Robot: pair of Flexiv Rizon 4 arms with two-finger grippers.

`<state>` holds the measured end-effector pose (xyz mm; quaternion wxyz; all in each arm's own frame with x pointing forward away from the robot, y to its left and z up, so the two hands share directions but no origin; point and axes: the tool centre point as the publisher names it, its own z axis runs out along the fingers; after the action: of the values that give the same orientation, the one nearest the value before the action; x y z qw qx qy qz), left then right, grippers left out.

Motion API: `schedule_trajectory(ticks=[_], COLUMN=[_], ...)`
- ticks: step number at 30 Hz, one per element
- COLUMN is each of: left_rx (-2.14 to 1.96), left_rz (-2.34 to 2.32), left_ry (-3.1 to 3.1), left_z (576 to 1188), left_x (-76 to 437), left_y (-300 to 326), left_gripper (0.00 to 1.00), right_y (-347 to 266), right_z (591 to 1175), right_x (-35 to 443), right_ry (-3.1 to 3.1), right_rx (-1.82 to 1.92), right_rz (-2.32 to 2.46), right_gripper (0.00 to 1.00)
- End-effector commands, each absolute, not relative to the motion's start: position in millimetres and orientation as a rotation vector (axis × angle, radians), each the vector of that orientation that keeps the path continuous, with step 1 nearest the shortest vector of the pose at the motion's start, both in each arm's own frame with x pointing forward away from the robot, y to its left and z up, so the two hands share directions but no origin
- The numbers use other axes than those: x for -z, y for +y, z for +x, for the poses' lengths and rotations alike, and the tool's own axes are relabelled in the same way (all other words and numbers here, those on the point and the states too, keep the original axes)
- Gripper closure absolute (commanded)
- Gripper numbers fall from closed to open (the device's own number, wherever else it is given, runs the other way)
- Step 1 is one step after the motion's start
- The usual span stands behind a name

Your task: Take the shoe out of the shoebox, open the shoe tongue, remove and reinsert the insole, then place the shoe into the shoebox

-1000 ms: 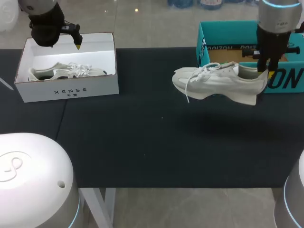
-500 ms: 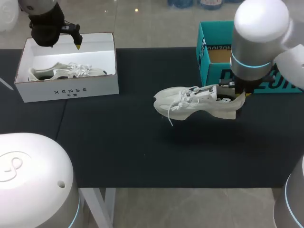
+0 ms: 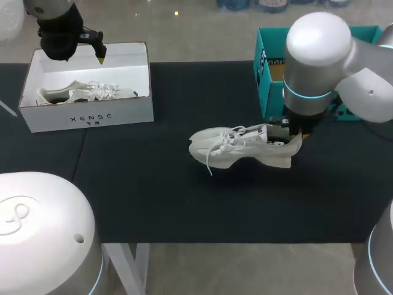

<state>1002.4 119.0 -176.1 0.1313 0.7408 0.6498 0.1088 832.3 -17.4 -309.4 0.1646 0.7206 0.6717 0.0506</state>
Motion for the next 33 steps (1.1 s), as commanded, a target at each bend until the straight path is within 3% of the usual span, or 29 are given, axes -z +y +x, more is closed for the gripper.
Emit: schedule_trajectory(ticks=[1, 27, 28, 29, 30, 31, 33], left_rx=[-0.318, -0.318, -0.318, -0.318, -0.318, -0.318, -0.318], left_rz=[2.151, 2.151, 2.151, 2.151, 2.151, 2.151, 2.151], left_ry=[1.885, 1.885, 1.885, 1.885, 1.885, 1.885, 1.885], left_z=[1001.4, 1001.4, 1001.4, 1001.4, 1001.4, 1001.4, 1001.4], left_x=[175.9, 175.9, 175.9, 175.9, 175.9, 175.9, 175.9], left_y=[119.6, 119.6, 119.6, 119.6, 119.6, 119.6, 119.6], left_gripper=[0.00, 0.00, 0.00, 0.00, 0.00, 0.00, 0.00], right_y=[-10.9, -12.9, -13.0, -13.2, -13.5, -13.7, -14.7], right_z=[840.5, 827.7, 827.9, 828.5, 829.6, 830.3, 832.2], right_x=[324.9, 379.5, 379.6, 379.5, 377.6, 374.9, 364.1], right_ry=[1.932, 1.984, 1.984, 1.983, 1.981, 1.979, 1.978], right_rx=[-0.086, 0.040, 0.039, 0.040, 0.040, 0.035, 0.012], right_rz=[2.082, 2.139, 2.141, 2.143, 2.145, 2.146, 2.143], right_gripper=[1.00, 1.00, 0.92, 0.59, 0.06, 0.00, 0.00])
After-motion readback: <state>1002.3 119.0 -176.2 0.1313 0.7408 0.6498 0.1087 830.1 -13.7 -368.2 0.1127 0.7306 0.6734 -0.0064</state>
